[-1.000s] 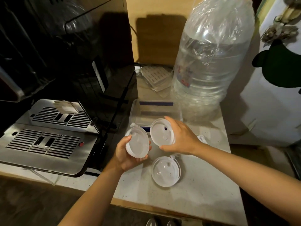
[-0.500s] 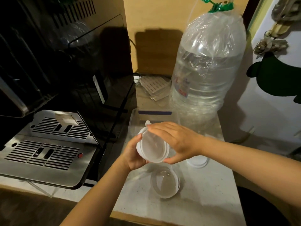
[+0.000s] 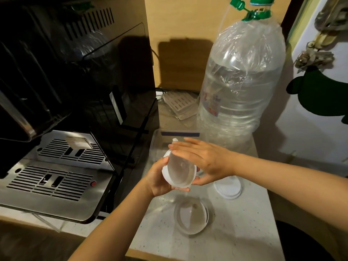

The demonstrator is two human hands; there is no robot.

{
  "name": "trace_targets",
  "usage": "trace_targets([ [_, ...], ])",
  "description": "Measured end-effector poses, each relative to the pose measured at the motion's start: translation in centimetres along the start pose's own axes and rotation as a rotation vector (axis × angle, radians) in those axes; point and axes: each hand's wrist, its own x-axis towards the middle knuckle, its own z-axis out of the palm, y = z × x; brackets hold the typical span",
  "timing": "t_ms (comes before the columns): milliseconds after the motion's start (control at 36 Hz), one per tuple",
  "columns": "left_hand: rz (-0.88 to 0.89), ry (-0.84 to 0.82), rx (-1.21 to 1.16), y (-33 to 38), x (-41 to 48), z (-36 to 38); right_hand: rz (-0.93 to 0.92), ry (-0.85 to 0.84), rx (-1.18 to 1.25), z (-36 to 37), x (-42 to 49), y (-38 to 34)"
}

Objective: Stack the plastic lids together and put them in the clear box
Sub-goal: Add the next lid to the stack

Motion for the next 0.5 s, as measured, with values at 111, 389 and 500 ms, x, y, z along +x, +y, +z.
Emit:
trace_targets([
  [111,0.021,0.021,0.022,0.0,0.1,-0.1,0.023,-0.02,-0.026,0.3,0.0,0.2],
  [389,0.076,0.046,0.05,-0.5,0.2,-0.7,0.132,-0.056,0.038,1.0,-0.1,-0.1],
  [500,0.061,0.05,0.016,-0.9,-0.1,-1.1,0.25,-0.069,0.153,0.6,-0.7,-0.1],
])
